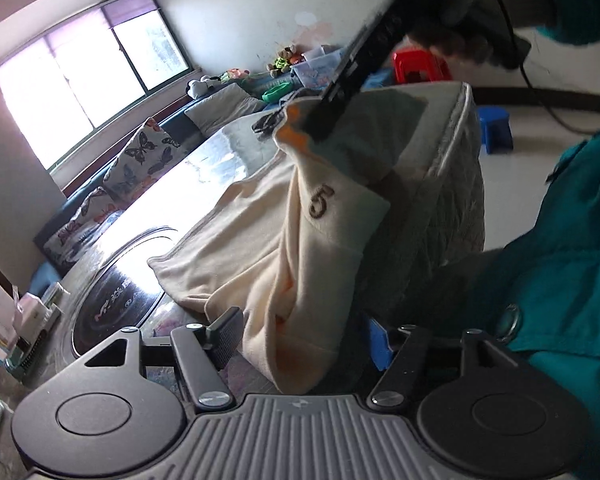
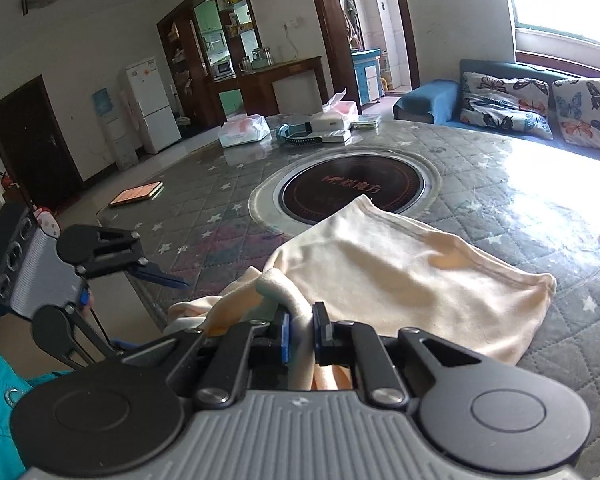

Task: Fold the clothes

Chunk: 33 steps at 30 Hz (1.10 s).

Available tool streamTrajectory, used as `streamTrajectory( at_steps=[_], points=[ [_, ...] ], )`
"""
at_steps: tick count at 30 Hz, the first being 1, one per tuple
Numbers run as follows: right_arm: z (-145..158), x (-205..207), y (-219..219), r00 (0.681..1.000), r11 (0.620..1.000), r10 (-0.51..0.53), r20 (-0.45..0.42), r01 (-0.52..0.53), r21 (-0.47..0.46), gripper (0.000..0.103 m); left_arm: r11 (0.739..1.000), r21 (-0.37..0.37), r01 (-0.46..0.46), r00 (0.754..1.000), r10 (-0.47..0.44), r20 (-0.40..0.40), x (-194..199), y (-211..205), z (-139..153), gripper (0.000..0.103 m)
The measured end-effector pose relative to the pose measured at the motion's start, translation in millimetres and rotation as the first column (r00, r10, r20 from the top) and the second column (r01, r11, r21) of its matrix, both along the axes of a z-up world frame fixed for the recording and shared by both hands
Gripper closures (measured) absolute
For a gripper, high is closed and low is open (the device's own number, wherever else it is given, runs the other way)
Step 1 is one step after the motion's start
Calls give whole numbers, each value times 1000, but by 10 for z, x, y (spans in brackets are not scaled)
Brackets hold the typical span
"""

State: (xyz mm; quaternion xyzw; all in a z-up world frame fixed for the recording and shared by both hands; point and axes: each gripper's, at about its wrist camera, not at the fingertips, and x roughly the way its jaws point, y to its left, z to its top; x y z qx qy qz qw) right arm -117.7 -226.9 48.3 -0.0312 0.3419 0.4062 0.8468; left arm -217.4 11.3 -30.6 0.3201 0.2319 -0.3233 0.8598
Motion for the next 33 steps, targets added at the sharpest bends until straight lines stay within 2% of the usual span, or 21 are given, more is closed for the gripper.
streamTrajectory(
  at_steps=[1,3,5,6,12,18,21,27,30,32,33],
  points=[
    [-1,-13,0,1000,1000,1,3,-1,-1,93,1000,9,-1,1000,1,2,11,-18,-25,40],
    [-4,-44,0,1000,1000,5,10,-4,-2,93,1000,3,-3,1000,3,-18,40,3,-34,68],
    [5,-82,-7,1000,1000,12,19,-12,1,93,999,-42,-26,998,24,-58,86,65,19,85],
    [10,-102,-11,1000,1000,17,23,-17,2,93,997,-75,-35,996,29,-78,100,115,73,88],
    [146,-189,-89,998,999,27,54,-28,21,93,977,-201,-67,990,40,-134,254,313,460,90],
    [257,279,-202,998,998,-46,41,44,54,94,955,-270,-122,985,82,-155,997,307,736,91],
    [254,641,-228,996,995,-83,23,82,58,94,947,-260,-189,970,139,-199,1450,265,652,92],
    [48,1403,-164,982,981,-187,-23,188,42,94,918,-233,-320,925,251,-284,2354,181,481,92],
    [-153,1657,-127,965,965,-260,-39,260,14,92,889,-233,-393,886,299,-355,2671,204,278,92],
    [-350,1804,-164,941,943,-326,-87,330,33,85,872,-223,-437,856,327,-400,2806,246,158,92],
    [-423,1845,-200,928,931,-357,-105,362,38,85,862,-224,-454,844,336,-418,2844,270,119,90]
  ],
)
